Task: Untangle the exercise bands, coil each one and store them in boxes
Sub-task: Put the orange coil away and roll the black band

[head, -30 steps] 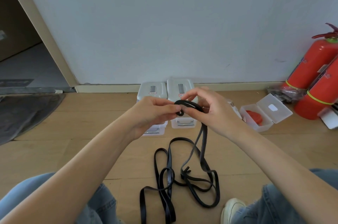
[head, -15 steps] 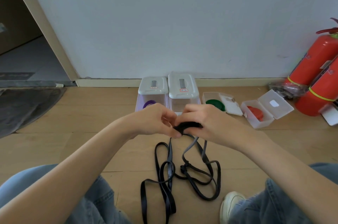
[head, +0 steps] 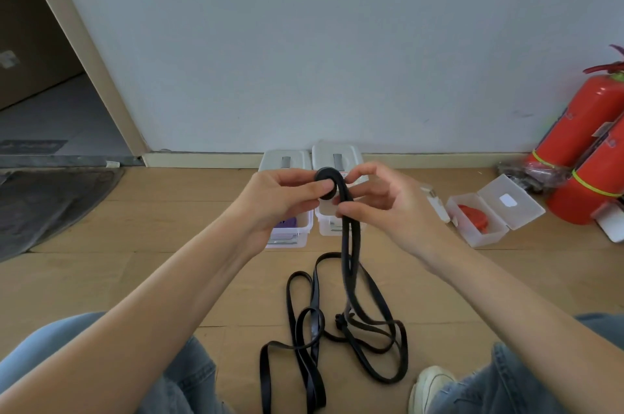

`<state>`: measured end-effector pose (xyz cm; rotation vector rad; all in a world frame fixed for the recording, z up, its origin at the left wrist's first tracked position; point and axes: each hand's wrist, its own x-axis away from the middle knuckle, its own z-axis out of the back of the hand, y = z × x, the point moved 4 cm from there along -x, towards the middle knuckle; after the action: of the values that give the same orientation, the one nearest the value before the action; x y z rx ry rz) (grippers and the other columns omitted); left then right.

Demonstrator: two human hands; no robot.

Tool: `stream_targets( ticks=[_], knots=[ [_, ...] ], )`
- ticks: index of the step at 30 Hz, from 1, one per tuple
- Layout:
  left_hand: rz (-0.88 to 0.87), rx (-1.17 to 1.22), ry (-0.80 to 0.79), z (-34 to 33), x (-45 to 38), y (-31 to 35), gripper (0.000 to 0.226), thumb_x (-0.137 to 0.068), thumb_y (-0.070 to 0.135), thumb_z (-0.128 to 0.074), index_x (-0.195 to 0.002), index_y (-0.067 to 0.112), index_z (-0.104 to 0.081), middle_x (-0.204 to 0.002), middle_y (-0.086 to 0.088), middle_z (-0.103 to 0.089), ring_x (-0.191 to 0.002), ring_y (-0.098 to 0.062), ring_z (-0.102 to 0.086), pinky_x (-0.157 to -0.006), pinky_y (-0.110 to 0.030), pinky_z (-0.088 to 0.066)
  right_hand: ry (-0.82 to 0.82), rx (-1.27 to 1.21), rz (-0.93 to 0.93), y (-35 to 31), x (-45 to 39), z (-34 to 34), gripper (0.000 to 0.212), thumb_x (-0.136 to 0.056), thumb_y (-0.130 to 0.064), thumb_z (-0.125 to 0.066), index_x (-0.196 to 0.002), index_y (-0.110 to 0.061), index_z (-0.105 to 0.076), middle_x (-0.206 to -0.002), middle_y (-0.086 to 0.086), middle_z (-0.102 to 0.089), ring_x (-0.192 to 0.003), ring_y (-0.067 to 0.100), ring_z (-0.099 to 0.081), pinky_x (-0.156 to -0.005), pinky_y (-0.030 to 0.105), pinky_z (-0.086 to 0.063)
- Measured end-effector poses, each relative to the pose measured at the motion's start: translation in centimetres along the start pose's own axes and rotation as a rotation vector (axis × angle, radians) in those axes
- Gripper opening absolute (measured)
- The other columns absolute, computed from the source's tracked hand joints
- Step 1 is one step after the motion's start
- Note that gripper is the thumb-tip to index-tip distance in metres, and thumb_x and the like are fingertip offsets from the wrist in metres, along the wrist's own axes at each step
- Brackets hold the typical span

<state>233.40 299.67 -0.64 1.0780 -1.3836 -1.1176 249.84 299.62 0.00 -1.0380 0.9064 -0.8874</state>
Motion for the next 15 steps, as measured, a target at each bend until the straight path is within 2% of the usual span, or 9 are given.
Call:
stream_targets(
  ticks=[5, 8, 10, 13, 15],
  knots=[
    [0.026, -0.009, 0.002, -0.5, -0.1, -0.8, 0.016, -0.074, 0.020, -0.074, -0.090, 0.018, -0.075, -0.091, 0.000, -0.074, -0.092, -0.013, -0.068, -0.084, -0.023, -0.053, 0.079, -0.039, -0.008, 0.2, 0.1, -0.1, 0.018, -0.077, -0.014, -0.073, -0.086, -0.020, -0.059, -0.085, 0.002, -0.071, -0.073, 0.018, -0.071, -0.074, 0.029, -0.058],
    [0.047, -0.033, -0.077, -0.8, 0.0, -0.9, 0.020, -0.075, 0.012, -0.073, -0.095, 0.010, -0.072, -0.091, -0.004, -0.074, -0.086, -0.013, -0.070, -0.073, -0.016, -0.054, 0.101, 0.022, 0.003, 0.3, 0.2, 0.0, 0.021, -0.077, -0.006, -0.072, -0.084, -0.022, -0.060, -0.089, -0.004, -0.068, -0.070, 0.014, -0.070, -0.072, 0.028, -0.056],
    [0.043, -0.106, -0.136, -0.9, 0.3, -0.7, 0.018, -0.076, 0.004, -0.072, -0.093, 0.007, -0.069, -0.083, -0.004, -0.075, -0.078, -0.015, -0.072, -0.066, -0.014, -0.053, 0.034, 0.154, 0.017, 0.2, 0.2, -0.2, 0.027, -0.077, -0.004, -0.072, -0.082, -0.028, -0.060, -0.085, -0.009, -0.067, -0.073, 0.005, -0.066, -0.069, 0.021, -0.053],
    [-0.050, -0.444, -0.176, -1.4, 1.0, -0.4, 0.009, -0.078, 0.009, -0.072, -0.078, 0.012, -0.064, -0.072, -0.001, -0.073, -0.064, -0.009, -0.070, -0.057, -0.014, -0.052, -0.098, 0.375, 0.023, 0.4, 0.4, -1.1, 0.033, -0.075, -0.006, -0.074, -0.080, -0.034, -0.058, -0.080, -0.015, -0.065, -0.077, -0.004, -0.061, -0.070, 0.012, -0.048],
    [-0.179, -0.709, -0.170, -1.9, 1.3, -0.2, 0.012, -0.082, 0.015, -0.069, -0.076, 0.016, -0.058, -0.078, -0.005, -0.073, -0.061, -0.011, -0.070, -0.061, -0.023, -0.055, -0.092, 0.394, -0.006, 0.7, 0.4, -1.0, 0.030, -0.073, -0.009, -0.077, -0.078, -0.032, -0.058, -0.078, -0.012, -0.066, -0.075, -0.005, -0.061, -0.067, 0.012, -0.047]
  ],
)
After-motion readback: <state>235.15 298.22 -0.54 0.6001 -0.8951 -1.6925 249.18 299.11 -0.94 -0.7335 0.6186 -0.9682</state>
